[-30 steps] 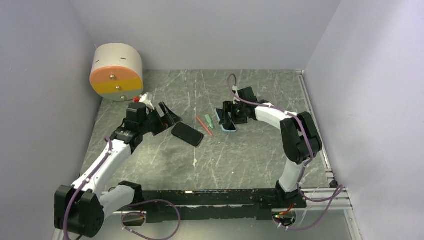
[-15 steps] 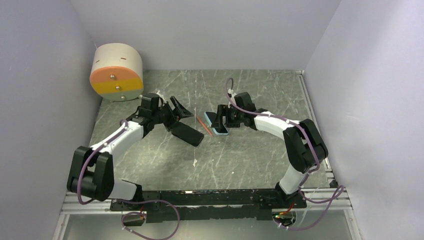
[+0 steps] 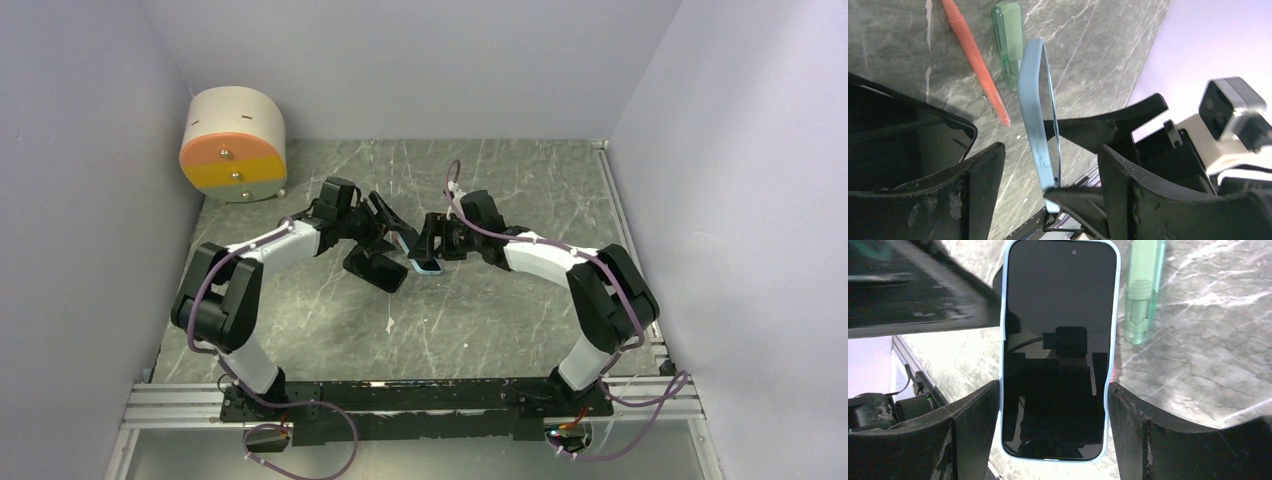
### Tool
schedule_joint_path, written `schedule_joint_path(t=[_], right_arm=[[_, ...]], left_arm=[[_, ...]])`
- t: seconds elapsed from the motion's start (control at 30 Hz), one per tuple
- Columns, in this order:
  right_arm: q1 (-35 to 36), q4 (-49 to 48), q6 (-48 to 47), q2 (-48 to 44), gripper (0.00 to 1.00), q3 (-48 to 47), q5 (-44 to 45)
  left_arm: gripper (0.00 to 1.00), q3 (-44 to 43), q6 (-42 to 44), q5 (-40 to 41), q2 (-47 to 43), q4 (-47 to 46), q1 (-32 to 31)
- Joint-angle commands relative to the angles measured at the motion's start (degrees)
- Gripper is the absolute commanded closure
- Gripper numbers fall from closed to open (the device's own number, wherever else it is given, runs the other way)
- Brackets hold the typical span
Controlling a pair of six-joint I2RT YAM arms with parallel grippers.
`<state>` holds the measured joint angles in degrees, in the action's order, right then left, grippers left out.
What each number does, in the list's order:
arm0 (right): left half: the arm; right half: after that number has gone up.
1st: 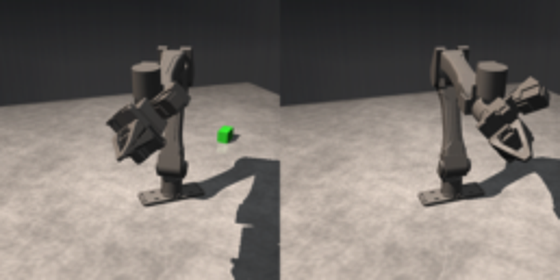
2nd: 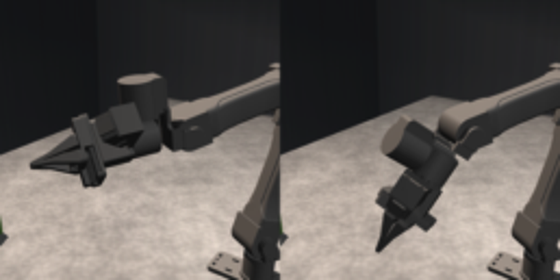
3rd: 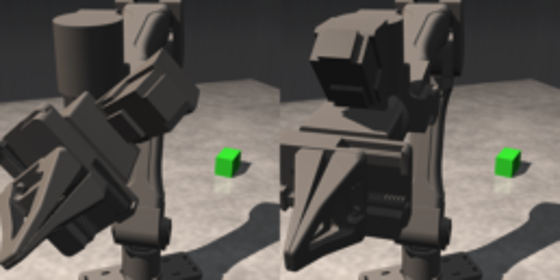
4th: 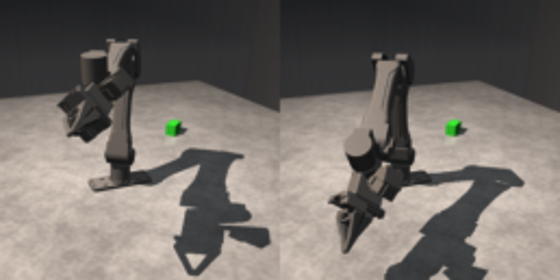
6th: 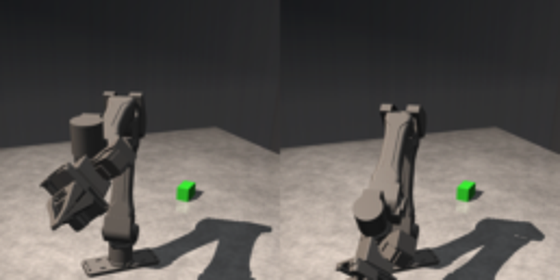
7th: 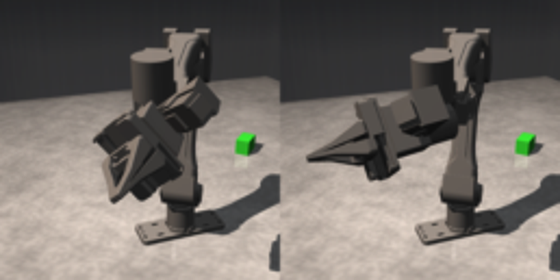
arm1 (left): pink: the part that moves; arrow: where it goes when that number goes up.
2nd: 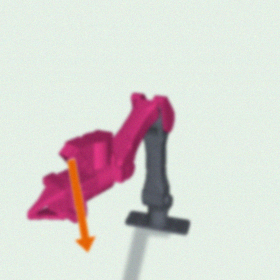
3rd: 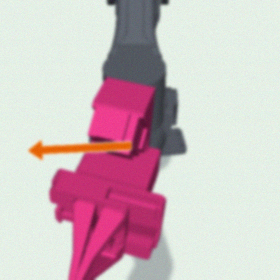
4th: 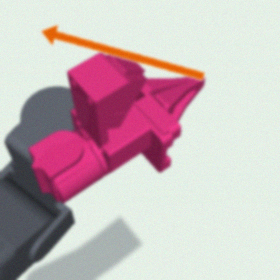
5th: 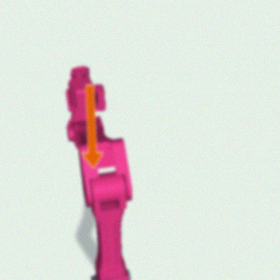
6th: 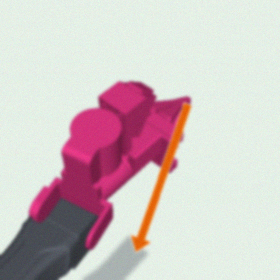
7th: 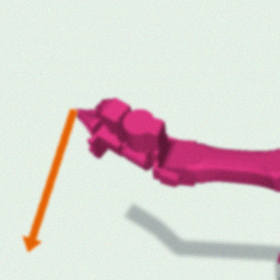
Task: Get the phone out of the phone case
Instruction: Pick up the phone at the center of the board, then remove the phone case from the phone.
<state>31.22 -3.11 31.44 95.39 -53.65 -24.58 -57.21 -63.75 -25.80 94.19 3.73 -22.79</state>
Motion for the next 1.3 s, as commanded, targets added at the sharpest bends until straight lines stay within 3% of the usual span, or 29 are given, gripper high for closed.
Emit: schedule_joint_path(t=[0.0,0.27,0.47,0.57,0.63,0.8,0.93,1.03,1.27], right_arm=[[1.4,-7.0,0.6,-4.7,1.0,-0.2,0.2],[3.7,-7.6,-1.9,-7.0,1.0,0.3,4.8],[4.3,-7.7,-2.8,-8.1,1.0,-0.4,7.0],[4.3,-8.7,-2.6,-9.2,0.89,-0.5,6.9],[4.3,-8.7,-3.1,-9.8,0.75,-1.0,6.4],[4.2,-7.9,-3.5,-11.9,0.38,-2.5,4.2],[4.2,-10.0,-1.3,-14.6,0.2,-1.2,3.5],[4.1,-11.8,1.3,-16.6,0.13,-0.1,3.3],[4.2,-18.2,8.2,-19.4,0.12,3.1,3.2]], left_arm=[[0.3,-3.3,-2.0,-2.1,2.2,-2.1,-1.2],[0.48,-3.2,-2.8,-3.1,2.7,-5.5,-2.4],[0.78,-0.2,-3.1,-2.9,-0.7,-10.8,-2.4],[0.9,1.7,-2.4,-1.8,-3.4,-13.3,-2.2],[0.97,3.0,-2.0,-1.5,-5.3,-15.2,-1.7],[0.97,7.0,-2.0,0.6,-10.9,-20.0,-0.4],[0.98,11.4,-5.1,2.0,-15.6,-26.1,1.8],[0.97,13.8,-5.8,4.1,-19.5,-29.3,2.7],[0.97,14.3,-7.2,10.7,-25.8,-32.5,2.8]])
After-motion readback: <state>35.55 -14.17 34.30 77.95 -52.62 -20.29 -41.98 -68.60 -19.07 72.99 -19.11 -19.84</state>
